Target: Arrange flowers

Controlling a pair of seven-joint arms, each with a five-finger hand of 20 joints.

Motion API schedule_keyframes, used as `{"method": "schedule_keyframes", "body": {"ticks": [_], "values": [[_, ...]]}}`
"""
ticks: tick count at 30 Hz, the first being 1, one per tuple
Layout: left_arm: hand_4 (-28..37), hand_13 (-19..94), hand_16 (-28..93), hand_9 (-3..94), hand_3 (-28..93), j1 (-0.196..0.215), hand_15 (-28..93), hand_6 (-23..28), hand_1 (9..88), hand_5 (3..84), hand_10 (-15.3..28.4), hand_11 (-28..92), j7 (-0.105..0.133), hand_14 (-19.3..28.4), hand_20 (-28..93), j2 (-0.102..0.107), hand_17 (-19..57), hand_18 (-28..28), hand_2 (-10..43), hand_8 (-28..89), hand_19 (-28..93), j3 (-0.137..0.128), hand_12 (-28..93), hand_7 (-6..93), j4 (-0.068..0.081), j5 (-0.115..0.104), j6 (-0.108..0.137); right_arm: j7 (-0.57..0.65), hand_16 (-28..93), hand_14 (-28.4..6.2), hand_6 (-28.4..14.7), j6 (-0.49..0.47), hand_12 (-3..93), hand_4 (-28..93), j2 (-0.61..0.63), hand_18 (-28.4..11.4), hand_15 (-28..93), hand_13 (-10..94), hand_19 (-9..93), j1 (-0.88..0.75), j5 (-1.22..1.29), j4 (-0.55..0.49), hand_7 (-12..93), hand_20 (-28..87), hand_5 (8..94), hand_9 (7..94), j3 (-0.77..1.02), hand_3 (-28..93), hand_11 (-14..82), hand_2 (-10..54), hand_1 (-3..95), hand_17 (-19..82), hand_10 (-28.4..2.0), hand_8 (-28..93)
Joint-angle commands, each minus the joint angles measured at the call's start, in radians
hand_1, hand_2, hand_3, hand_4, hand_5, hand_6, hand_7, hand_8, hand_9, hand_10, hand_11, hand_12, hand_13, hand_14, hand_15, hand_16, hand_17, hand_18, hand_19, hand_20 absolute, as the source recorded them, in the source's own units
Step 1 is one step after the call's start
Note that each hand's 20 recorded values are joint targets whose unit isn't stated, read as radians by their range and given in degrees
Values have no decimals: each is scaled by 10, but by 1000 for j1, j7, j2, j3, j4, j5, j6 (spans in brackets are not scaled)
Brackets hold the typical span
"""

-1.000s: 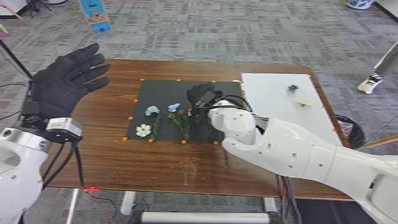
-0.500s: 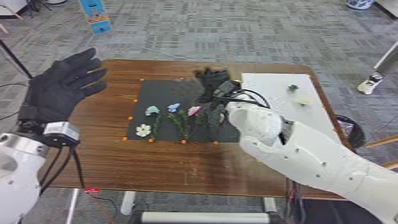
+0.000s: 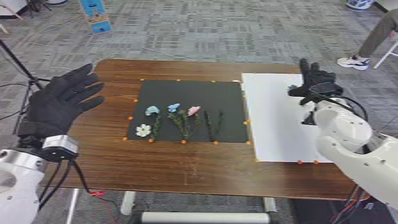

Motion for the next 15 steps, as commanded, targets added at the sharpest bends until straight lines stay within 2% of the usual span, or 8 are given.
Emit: {"method": "schedule_keyframes", "body": {"ticks": [1,5,10,13,15], "values": [[-283,225,24,280,698,30,229,26,205,305,119,170,-12,139,83,-28,-110,227,-45,-85,438,-4,159,166,-10,-2,2,3,213,-147,-100,-20,220,-283,12,-219,853,416,795,-14,16,88,89,524,234,251,-45,852,75,-95,268,225,-164,-48],[-283,225,24,280,699,37,228,26,205,305,119,170,-11,139,83,-28,-110,226,-46,-85,437,-10,159,167,-11,-2,5,-24,228,-143,-91,-30,204,-283,-1,-221,861,440,803,35,12,119,112,528,255,270,-106,853,96,-95,271,232,-147,-62],[-283,225,25,280,699,60,230,26,205,304,119,170,-19,139,83,-37,-110,226,-46,-85,437,-26,160,167,-16,-5,5,-44,240,-133,-83,30,192,-283,-15,-217,867,491,830,131,10,179,134,535,286,310,-228,836,127,-95,300,255,-115,-76],[-283,225,24,280,697,62,229,26,206,304,118,170,-14,139,84,-35,-110,226,-45,-86,437,-26,160,167,-16,-7,14,-40,253,-120,-67,72,196,-283,-29,-215,868,523,856,196,-14,218,165,539,318,369,-324,831,180,-95,317,279,-90,-90],[-283,225,24,280,698,62,229,26,206,304,118,170,-17,139,84,-35,-110,226,-46,-86,437,-28,160,167,-15,-6,10,-28,275,-100,-32,128,198,-283,-42,-211,858,559,882,241,-35,253,230,538,408,468,-395,830,241,-95,348,307,-91,-124]]}}
